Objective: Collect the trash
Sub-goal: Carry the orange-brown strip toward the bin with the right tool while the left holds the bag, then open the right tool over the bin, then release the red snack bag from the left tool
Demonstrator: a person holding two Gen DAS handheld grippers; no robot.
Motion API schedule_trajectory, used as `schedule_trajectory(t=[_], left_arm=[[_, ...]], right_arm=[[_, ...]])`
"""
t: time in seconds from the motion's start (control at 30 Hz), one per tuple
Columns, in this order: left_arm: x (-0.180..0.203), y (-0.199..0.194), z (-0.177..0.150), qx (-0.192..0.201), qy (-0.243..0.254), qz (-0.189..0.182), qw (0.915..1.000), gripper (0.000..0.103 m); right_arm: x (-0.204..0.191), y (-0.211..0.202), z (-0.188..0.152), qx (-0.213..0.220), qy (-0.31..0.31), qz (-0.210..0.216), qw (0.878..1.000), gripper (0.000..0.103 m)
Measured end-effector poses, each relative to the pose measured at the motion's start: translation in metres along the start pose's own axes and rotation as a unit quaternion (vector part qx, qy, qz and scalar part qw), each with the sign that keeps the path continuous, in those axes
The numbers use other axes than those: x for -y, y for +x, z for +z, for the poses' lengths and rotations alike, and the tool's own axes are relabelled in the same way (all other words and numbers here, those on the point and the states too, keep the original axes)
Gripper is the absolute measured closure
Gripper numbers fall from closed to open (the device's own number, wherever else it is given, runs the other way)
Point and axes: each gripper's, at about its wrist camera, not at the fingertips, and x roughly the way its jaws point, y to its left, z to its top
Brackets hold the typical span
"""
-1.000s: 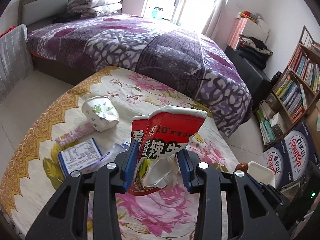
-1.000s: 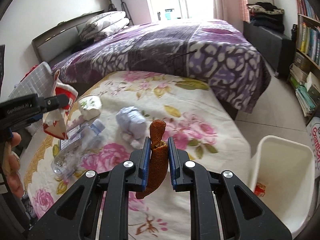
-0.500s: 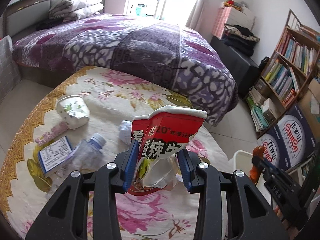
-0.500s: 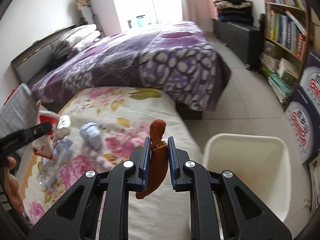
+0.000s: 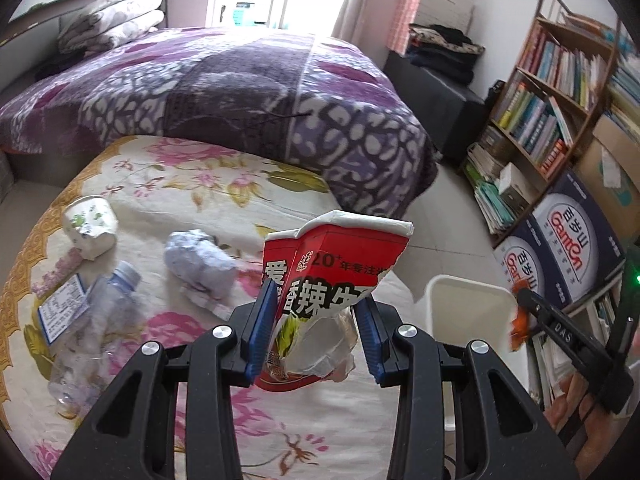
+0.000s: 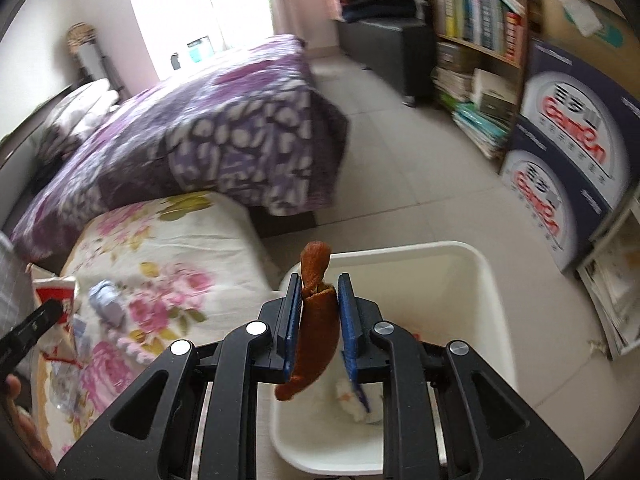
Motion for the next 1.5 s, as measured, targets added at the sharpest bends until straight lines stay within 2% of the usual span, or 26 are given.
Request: schedule_trajectory(t=[0.03, 0.1, 0.17, 0.3, 0.5, 1.0, 1.1, 1.2, 1.5], left_arm=[[0.005, 0.001, -0.001, -0.001, 0.004, -0.003, 1.0000, 0.064], [0.013, 0.003, -0.002, -0.004, 0.009, -0.009, 0.9999, 0.064], [0.023, 0.004, -0.003, -0.008, 0.013, -0.018, 0.9997, 0.064], [0.042, 0.005, -0.005, -0.009, 0.028, -0.030, 0.9991, 0.063], [0.070, 0.010, -0.009, -0.019, 0.044, -0.050, 0.9976, 0.063], [0.131, 0.030, -0.037, -0.066, 0.079, -0.109, 0.9888, 0.061], [0.137, 0.032, -0.039, -0.073, 0.078, -0.130, 0.9856, 0.058], [0.140, 0.035, -0.039, -0.085, 0.070, -0.154, 0.9820, 0.047], [0.133, 0.033, -0.036, -0.081, 0.058, -0.152, 0.9834, 0.039]], right_arm=[[0.004, -0.001, 0.001, 0.001, 0.006, -0.006, 1.000, 0.080], [0.011, -0.004, 0.002, 0.007, 0.015, -0.014, 1.000, 0.056], [0.019, -0.010, 0.003, 0.022, 0.027, -0.028, 0.999, 0.045], [0.033, -0.018, 0.007, 0.037, 0.044, -0.041, 0.997, 0.032], [0.054, -0.024, 0.011, 0.045, 0.070, -0.044, 0.996, 0.023], [0.082, -0.037, 0.013, 0.059, 0.099, -0.060, 0.992, 0.022], [0.084, -0.038, 0.013, 0.061, 0.102, -0.062, 0.991, 0.020], [0.087, -0.040, 0.013, 0.066, 0.105, -0.066, 0.990, 0.018], [0.090, -0.037, 0.012, 0.062, 0.117, -0.069, 0.989, 0.009]])
